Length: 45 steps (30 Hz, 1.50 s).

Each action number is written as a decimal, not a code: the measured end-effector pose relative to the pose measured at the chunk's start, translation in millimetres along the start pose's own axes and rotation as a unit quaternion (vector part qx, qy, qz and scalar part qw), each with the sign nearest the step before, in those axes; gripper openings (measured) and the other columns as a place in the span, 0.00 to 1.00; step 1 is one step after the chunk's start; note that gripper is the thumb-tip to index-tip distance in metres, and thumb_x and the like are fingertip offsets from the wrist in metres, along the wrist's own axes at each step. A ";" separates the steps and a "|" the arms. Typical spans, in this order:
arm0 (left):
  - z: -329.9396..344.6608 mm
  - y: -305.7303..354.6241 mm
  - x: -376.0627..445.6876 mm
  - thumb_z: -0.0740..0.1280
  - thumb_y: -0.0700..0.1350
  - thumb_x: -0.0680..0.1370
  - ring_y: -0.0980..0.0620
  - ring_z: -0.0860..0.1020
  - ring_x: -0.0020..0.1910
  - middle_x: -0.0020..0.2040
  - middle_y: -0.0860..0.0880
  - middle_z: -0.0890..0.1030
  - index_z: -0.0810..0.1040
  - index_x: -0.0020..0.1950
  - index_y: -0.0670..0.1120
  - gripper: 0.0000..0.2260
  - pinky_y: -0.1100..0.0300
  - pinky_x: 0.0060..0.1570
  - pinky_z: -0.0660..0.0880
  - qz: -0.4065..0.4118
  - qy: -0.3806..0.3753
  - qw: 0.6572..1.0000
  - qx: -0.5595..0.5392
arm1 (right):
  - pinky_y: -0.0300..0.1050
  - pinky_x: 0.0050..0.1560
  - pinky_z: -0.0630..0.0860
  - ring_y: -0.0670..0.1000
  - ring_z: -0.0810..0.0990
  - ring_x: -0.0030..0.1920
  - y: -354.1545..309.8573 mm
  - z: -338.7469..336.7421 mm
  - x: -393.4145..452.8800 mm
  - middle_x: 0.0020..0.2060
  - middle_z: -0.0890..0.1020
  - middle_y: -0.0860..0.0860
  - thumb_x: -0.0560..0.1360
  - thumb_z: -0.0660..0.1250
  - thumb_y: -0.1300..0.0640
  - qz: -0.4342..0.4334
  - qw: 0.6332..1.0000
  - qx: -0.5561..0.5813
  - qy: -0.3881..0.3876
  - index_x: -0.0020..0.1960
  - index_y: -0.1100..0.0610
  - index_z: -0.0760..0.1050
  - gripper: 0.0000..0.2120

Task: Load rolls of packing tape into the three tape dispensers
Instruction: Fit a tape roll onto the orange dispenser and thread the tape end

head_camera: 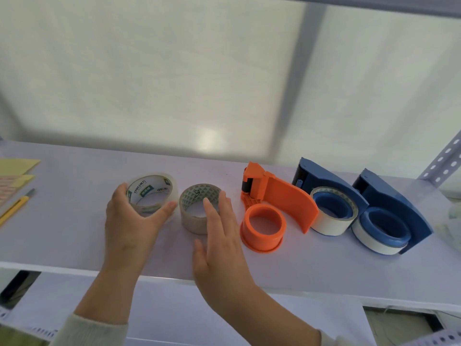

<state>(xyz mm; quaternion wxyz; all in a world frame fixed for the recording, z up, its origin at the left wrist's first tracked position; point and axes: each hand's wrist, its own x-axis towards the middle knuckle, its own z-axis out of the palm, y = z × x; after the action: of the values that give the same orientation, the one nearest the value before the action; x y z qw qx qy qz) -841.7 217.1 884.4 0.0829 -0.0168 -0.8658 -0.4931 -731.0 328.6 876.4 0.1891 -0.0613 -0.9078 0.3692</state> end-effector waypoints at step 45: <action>57.9 89.4 -119.7 0.67 0.46 0.76 0.59 0.77 0.56 0.58 0.54 0.80 0.73 0.65 0.48 0.17 0.64 0.53 0.72 -0.138 -0.207 0.920 -0.303 | 0.47 0.47 0.82 0.47 0.82 0.46 58.5 -113.8 -21.8 0.44 0.83 0.44 0.66 0.72 0.63 0.275 0.935 0.146 0.173 0.50 0.48 0.78 0.15</action>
<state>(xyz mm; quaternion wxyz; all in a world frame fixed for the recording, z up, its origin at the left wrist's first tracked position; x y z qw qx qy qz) -721.1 318.9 912.4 -0.1760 -0.0225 -0.6663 -0.7243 -668.4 438.9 904.0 0.2412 -0.3428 -0.7451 0.5187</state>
